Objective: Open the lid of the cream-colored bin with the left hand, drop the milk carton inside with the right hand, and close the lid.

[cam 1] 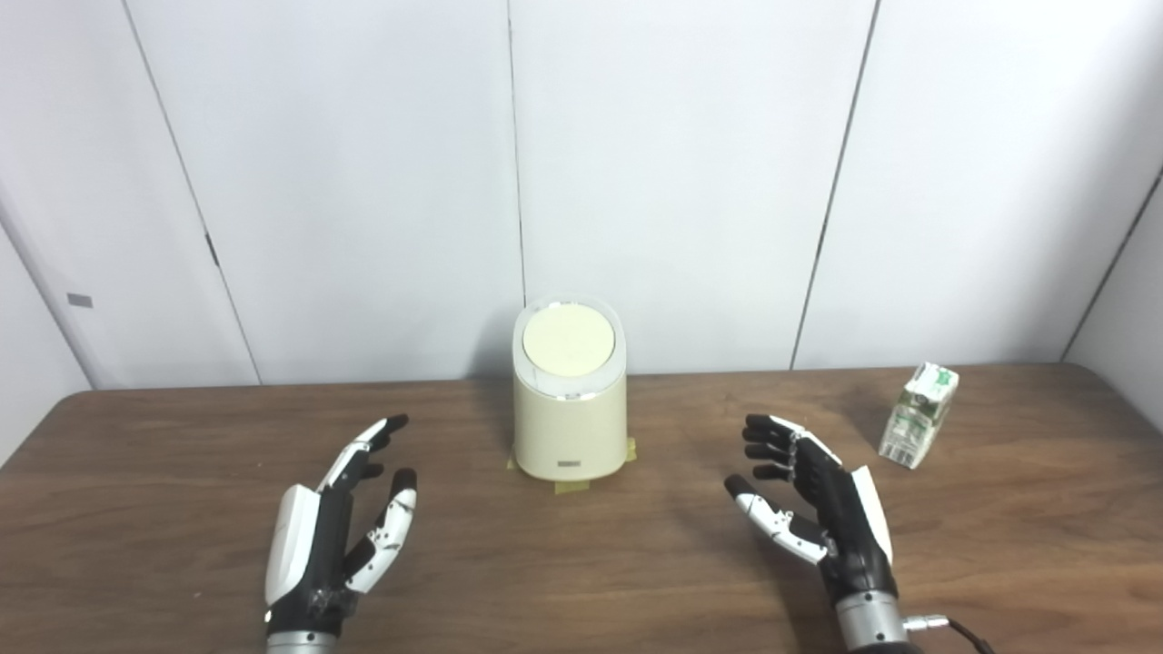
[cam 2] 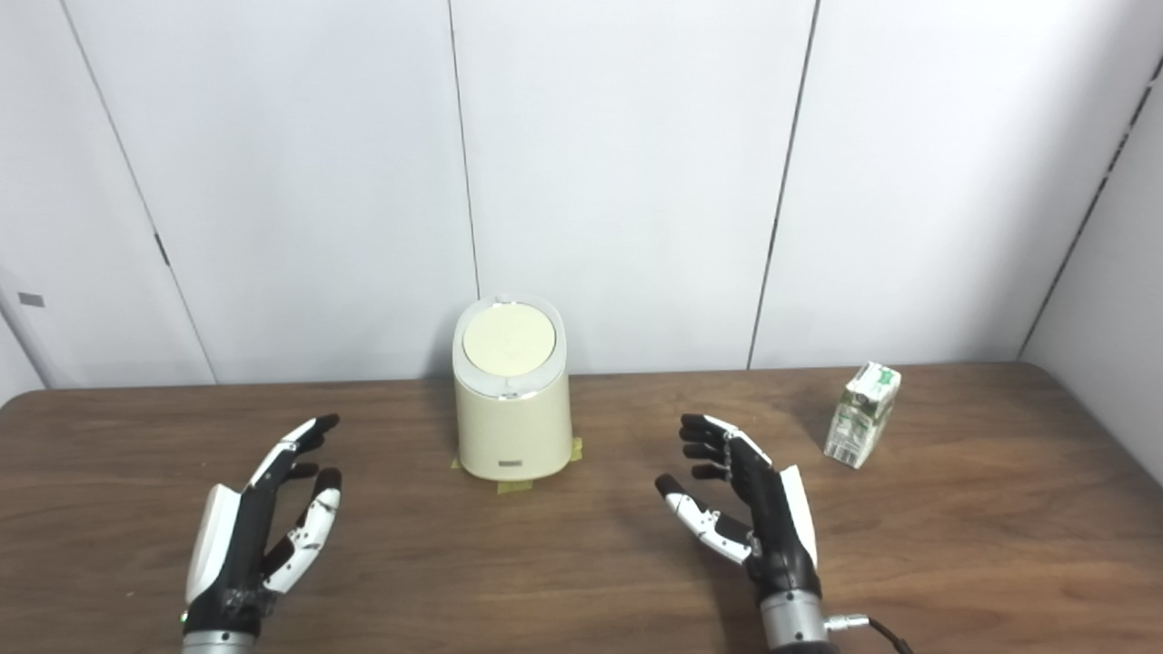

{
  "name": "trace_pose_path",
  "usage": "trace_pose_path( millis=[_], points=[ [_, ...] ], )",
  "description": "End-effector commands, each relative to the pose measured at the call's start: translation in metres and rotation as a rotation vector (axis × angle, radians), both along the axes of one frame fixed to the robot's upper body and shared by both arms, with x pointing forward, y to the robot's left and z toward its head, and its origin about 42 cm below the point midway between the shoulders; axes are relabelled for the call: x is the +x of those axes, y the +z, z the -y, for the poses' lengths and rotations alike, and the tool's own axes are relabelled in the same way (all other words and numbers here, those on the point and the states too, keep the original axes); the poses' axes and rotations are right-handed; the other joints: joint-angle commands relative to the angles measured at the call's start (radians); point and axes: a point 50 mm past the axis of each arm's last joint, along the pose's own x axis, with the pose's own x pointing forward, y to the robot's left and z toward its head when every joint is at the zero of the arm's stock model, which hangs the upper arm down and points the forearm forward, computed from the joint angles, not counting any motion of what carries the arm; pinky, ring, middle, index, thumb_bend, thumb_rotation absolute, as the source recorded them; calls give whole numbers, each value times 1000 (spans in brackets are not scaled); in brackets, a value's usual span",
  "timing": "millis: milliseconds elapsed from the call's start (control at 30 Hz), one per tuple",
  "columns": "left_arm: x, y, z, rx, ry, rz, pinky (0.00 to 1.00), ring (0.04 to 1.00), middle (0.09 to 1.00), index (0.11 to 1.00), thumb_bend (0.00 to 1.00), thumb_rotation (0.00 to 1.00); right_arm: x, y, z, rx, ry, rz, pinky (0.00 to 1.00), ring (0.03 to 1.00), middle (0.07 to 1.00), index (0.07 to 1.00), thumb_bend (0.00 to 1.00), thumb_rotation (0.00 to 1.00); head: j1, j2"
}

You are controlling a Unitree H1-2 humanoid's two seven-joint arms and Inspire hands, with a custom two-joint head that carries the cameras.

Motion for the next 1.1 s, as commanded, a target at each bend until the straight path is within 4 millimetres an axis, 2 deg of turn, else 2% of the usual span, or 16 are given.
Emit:
trace_pose_path(
  millis=[0, 300, 633, 767, 867, 1067],
  points=[
    [-15, -26, -3, 15, 12, -76, 741, 841, 864, 847, 218, 693, -4, -3, -1, -13, -3, 5, 643, 716, 735, 729, 244, 219, -1, 0],
    [-16, -25, -3, 15, 8, -75, 747, 847, 869, 851, 215, 692, -5, -2, 0, -19, 2, 5, 629, 707, 731, 729, 246, 235, -1, 1],
    [-15, -25, -2, 17, 1, -75, 741, 842, 872, 852, 246, 687, -4, -2, 1, -18, 5, 12, 637, 713, 735, 731, 239, 188, -3, 5],
    [-8, -19, 6, -8, -15, -65, 768, 862, 893, 876, 398, 822, -4, -3, 1, -5, 11, 6, 631, 711, 737, 729, 242, 202, 0, 6],
    [0, -7, 12, -34, -16, -23, 784, 878, 901, 882, 481, 924, -3, -3, 0, 5, 13, 2, 629, 708, 733, 726, 247, 227, -4, 0],
    [28, 25, 21, -45, -1, 53, 815, 895, 910, 895, 550, 979, -3, -3, -3, -12, 11, 8, 636, 714, 734, 726, 254, 252, -1, 0]
  ],
)
